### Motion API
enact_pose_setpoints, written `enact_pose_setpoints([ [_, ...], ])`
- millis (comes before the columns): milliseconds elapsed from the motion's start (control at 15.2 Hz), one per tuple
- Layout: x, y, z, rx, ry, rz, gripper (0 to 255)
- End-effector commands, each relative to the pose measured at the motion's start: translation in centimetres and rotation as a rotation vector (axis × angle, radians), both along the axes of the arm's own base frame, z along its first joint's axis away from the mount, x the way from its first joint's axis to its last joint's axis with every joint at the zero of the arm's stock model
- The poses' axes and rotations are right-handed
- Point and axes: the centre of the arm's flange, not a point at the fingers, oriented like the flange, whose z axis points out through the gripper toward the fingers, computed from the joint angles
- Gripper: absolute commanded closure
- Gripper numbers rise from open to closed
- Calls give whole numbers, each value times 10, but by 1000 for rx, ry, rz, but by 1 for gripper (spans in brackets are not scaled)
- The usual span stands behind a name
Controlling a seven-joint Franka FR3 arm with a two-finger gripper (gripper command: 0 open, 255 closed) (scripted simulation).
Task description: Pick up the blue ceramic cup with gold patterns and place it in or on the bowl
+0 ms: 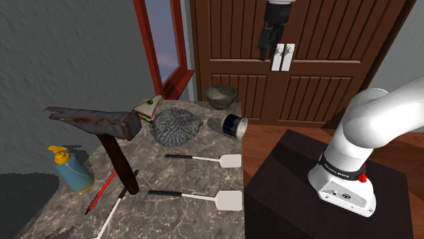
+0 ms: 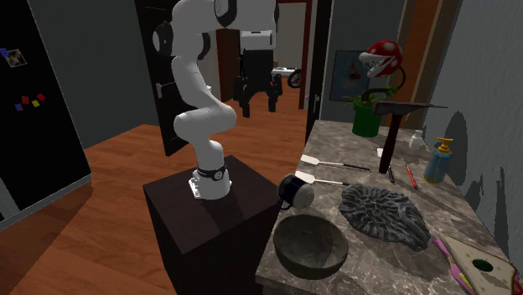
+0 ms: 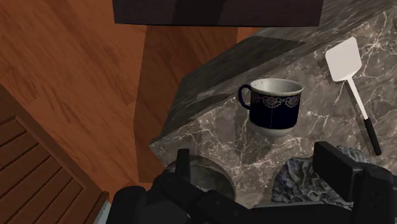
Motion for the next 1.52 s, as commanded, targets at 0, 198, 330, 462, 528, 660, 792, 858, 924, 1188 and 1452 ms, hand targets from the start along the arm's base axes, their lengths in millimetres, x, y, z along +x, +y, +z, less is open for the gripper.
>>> enact_pose_setpoints([
  [0, 0, 0, 0, 0, 0, 0, 0],
  [198, -6, -23, -40, 78, -43, 166, 0],
  [330, -6, -37, -67, 131, -72, 277, 0],
  [462, -5, -49, -95, 183, -100, 387, 0],
  [528, -3, -55, -109, 209, -115, 443, 0],
  [660, 1, -65, -138, 261, -144, 553, 0],
  [792, 8, -72, -167, 314, -172, 664, 0],
  [858, 11, -75, -182, 340, -187, 719, 0],
  [924, 16, -77, -196, 366, -201, 775, 0],
  [1188, 35, -80, -255, 470, -258, 996, 0],
  [1452, 57, -73, -311, 575, -316, 1217, 0],
])
